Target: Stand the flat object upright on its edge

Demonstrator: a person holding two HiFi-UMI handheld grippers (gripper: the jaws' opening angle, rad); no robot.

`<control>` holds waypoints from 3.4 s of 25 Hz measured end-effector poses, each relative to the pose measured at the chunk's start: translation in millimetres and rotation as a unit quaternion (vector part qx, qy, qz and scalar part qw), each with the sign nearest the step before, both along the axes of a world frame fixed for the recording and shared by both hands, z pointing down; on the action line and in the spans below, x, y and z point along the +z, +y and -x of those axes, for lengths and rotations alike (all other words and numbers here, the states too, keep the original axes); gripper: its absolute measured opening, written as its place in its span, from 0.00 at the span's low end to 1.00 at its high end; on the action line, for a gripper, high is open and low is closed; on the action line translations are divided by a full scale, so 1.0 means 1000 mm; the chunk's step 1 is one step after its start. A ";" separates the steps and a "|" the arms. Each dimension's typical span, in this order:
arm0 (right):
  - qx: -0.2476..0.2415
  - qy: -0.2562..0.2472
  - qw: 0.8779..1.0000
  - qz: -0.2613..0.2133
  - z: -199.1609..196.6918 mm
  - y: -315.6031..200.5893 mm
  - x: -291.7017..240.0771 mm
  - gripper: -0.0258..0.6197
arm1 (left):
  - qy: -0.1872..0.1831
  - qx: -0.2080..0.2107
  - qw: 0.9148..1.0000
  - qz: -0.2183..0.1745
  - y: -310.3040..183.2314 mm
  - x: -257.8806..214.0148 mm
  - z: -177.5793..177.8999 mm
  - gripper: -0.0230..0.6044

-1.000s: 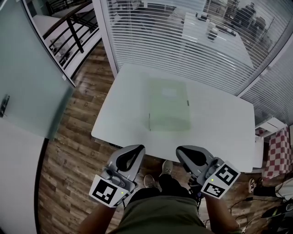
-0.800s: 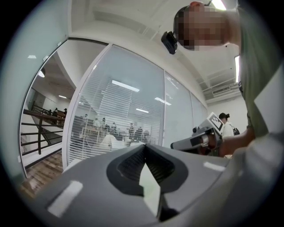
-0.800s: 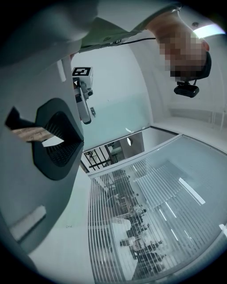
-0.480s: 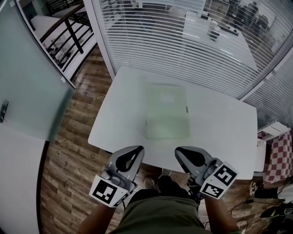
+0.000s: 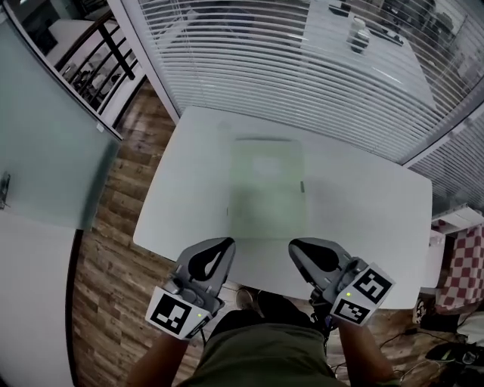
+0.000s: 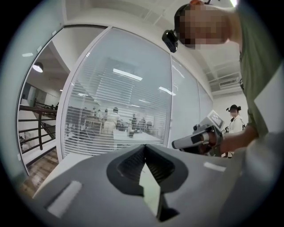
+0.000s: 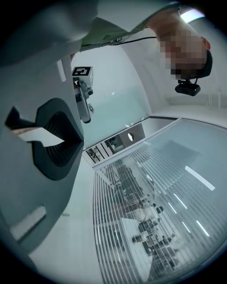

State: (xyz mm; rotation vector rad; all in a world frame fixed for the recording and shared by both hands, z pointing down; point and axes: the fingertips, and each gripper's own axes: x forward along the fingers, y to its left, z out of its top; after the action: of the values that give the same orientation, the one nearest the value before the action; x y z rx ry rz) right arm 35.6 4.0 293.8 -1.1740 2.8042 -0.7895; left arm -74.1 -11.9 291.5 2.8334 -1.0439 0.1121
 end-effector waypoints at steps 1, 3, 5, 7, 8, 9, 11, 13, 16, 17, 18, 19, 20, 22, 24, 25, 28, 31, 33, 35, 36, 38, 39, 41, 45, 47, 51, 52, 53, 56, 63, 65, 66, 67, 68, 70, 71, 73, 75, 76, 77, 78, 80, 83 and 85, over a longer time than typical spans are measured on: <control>-0.002 -0.002 1.000 0.003 -0.005 -0.005 0.003 0.06 | 0.004 -0.002 1.000 0.009 -0.004 0.001 -0.007 0.04; -0.007 -0.005 1.000 0.009 -0.014 -0.013 0.009 0.06 | 0.014 -0.008 0.999 0.029 -0.012 0.001 -0.020 0.04; -0.011 -0.008 1.000 0.015 -0.024 -0.022 0.015 0.06 | 0.002 -0.011 1.000 0.027 -0.021 0.007 -0.028 0.04; -0.013 -0.011 1.000 0.022 -0.033 -0.030 0.023 0.06 | -0.020 -0.012 1.000 0.016 -0.029 0.017 -0.032 0.04; -0.014 -0.012 1.000 0.025 -0.038 -0.034 0.027 0.06 | -0.026 -0.015 0.999 0.016 -0.033 0.022 -0.034 0.04; -0.015 -0.014 0.999 0.029 -0.042 -0.036 0.031 0.06 | -0.031 -0.018 0.999 0.020 -0.036 0.028 -0.037 0.04; -0.016 -0.016 0.999 0.036 -0.049 -0.040 0.038 0.06 | -0.038 -0.027 0.998 0.033 -0.040 0.039 -0.039 0.04; -0.018 -0.018 0.999 0.042 -0.052 -0.043 0.045 0.06 | -0.046 -0.035 0.997 0.043 -0.043 0.050 -0.039 0.04; -0.017 -0.020 0.998 0.051 -0.058 -0.049 0.057 0.06 | -0.052 -0.042 0.996 0.055 -0.047 0.062 -0.040 0.04; -0.016 -0.020 0.998 0.055 -0.059 -0.051 0.061 0.06 | -0.052 -0.044 0.996 0.062 -0.048 0.065 -0.041 0.04; -0.015 -0.019 0.998 0.058 -0.061 -0.053 0.065 0.06 | -0.052 -0.047 0.995 0.067 -0.049 0.068 -0.042 0.04; -0.013 -0.018 0.998 0.061 -0.063 -0.055 0.070 0.06 | -0.057 -0.049 0.995 0.069 -0.049 0.073 -0.040 0.04; -0.012 -0.017 0.998 0.064 -0.064 -0.057 0.074 0.06 | -0.063 -0.051 0.994 0.069 -0.049 0.078 -0.038 0.04; -0.008 -0.012 0.997 0.070 -0.067 -0.059 0.082 0.06 | -0.071 -0.058 0.993 0.073 -0.051 0.087 -0.034 0.04; -0.003 -0.006 0.997 0.075 -0.069 -0.062 0.091 0.06 | -0.074 -0.065 0.992 0.079 -0.055 0.096 -0.030 0.04; 0.000 -0.004 0.997 0.079 -0.069 -0.064 0.096 0.06 | -0.075 -0.068 0.991 0.083 -0.058 0.101 -0.027 0.04; 0.005 -0.003 0.996 0.092 -0.071 -0.069 0.113 0.06 | -0.083 -0.076 0.989 0.096 -0.068 0.117 -0.020 0.04; 0.020 0.007 0.995 0.101 -0.072 -0.078 0.123 0.06 | -0.083 -0.078 0.987 0.111 -0.079 0.132 -0.013 0.04; 0.032 0.015 0.994 0.106 -0.072 -0.087 0.128 0.06 | -0.083 -0.072 0.987 0.115 -0.089 0.139 -0.009 0.04; 0.041 0.020 0.993 0.111 -0.072 -0.094 0.136 0.06 | -0.083 -0.065 0.987 0.117 -0.098 0.146 -0.007 0.04; 0.044 0.023 0.992 0.115 -0.072 -0.097 0.141 0.06 | -0.082 -0.063 0.987 0.121 -0.101 0.151 -0.006 0.04; 0.050 0.031 0.990 0.125 -0.071 -0.101 0.152 0.09 | -0.079 -0.059 0.986 0.132 -0.106 0.161 -0.002 0.05; 0.054 0.035 0.989 0.131 -0.071 -0.104 0.158 0.10 | -0.079 -0.056 0.986 0.138 -0.109 0.166 -0.001 0.06; 0.064 0.040 0.987 0.139 -0.071 -0.111 0.168 0.12 | -0.080 -0.050 0.984 0.150 -0.117 0.175 0.001 0.08; 0.087 0.048 0.984 0.146 -0.077 -0.124 0.178 0.18 | -0.086 -0.037 0.981 0.171 -0.131 0.192 0.003 0.12; 0.098 0.055 0.983 0.147 -0.081 -0.130 0.181 0.20 | -0.088 -0.032 0.979 0.180 -0.135 0.199 0.004 0.15; 0.115 0.067 0.979 0.155 -0.090 -0.140 0.191 0.28 | -0.090 -0.021 0.976 0.199 -0.141 0.210 0.002 0.21; 0.117 0.069 0.978 0.158 -0.091 -0.142 0.194 0.29 | -0.091 -0.018 0.975 0.202 -0.143 0.213 0.002 0.22; 0.120 0.071 0.977 0.161 -0.093 -0.144 0.197 0.31 | -0.092 -0.017 0.974 0.205 -0.144 0.215 0.001 0.23; 0.125 0.080 0.975 0.167 -0.096 -0.150 0.204 0.35 | -0.093 -0.018 0.972 0.215 -0.151 0.221 0.001 0.31; 0.125 0.071 0.971 0.193 -0.100 -0.159 0.224 0.44 | -0.089 -0.024 0.965 0.247 -0.159 0.239 0.006 0.40; 0.124 0.067 0.969 0.201 -0.101 -0.162 0.230 0.47 | -0.085 -0.023 0.962 0.257 -0.160 0.243 0.006 0.43; 0.124 0.065 0.969 0.205 -0.101 -0.164 0.232 0.47 | -0.081 -0.023 0.961 0.262 -0.161 0.244 0.005 0.44; 0.123 0.063 0.968 0.209 -0.101 -0.165 0.235 0.49 | -0.077 -0.023 0.961 0.266 -0.162 0.245 0.004 0.45; 0.122 0.062 0.968 0.212 -0.101 -0.165 0.238 0.50 | -0.074 -0.024 0.960 0.270 -0.163 0.247 0.004 0.46; 0.119 0.061 0.966 0.220 -0.101 -0.166 0.243 0.50 | -0.073 -0.023 0.958 0.278 -0.163 0.251 0.003 0.47; 0.117 0.060 0.966 0.224 -0.101 -0.166 0.246 0.52 | -0.072 -0.023 0.956 0.282 -0.163 0.253 0.002 0.47; 0.112 0.060 0.964 0.232 -0.099 -0.165 0.252 0.53 | -0.071 -0.023 0.954 0.291 -0.162 0.256 0.001 0.47; 0.107 0.059 0.963 0.238 -0.098 -0.164 0.256 0.53 | -0.066 -0.022 0.951 0.302 -0.162 0.259 0.000 0.47; 0.105 0.059 0.963 0.240 -0.097 -0.163 0.257 0.53 | -0.060 -0.022 0.949 0.309 -0.162 0.260 0.000 0.47; 0.104 0.059 0.963 0.242 -0.097 -0.163 0.258 0.53 | -0.054 -0.023 0.947 0.315 -0.162 0.261 0.000 0.47; 0.102 0.058 0.963 0.244 -0.096 -0.163 0.260 0.53 | -0.048 -0.024 0.945 0.322 -0.162 0.262 0.000 0.47; 0.098 0.051 0.962 0.250 -0.095 -0.163 0.262 0.53 | -0.040 -0.024 0.942 0.332 -0.162 0.264 0.000 0.47; 0.092 0.038 0.961 0.258 -0.093 -0.163 0.264 0.53 | -0.038 -0.024 0.940 0.339 -0.161 0.266 0.000 0.47; 0.092 0.031 0.960 0.261 -0.093 -0.162 0.266 0.53 | -0.041 -0.025 0.939 0.341 -0.160 0.268 -0.001 0.47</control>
State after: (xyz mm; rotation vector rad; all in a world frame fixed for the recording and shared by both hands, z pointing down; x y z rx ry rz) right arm 128.1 -158.3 559.8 -1.5089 2.5478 -1.5575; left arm -73.5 -172.3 559.1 2.1853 -0.8679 0.4874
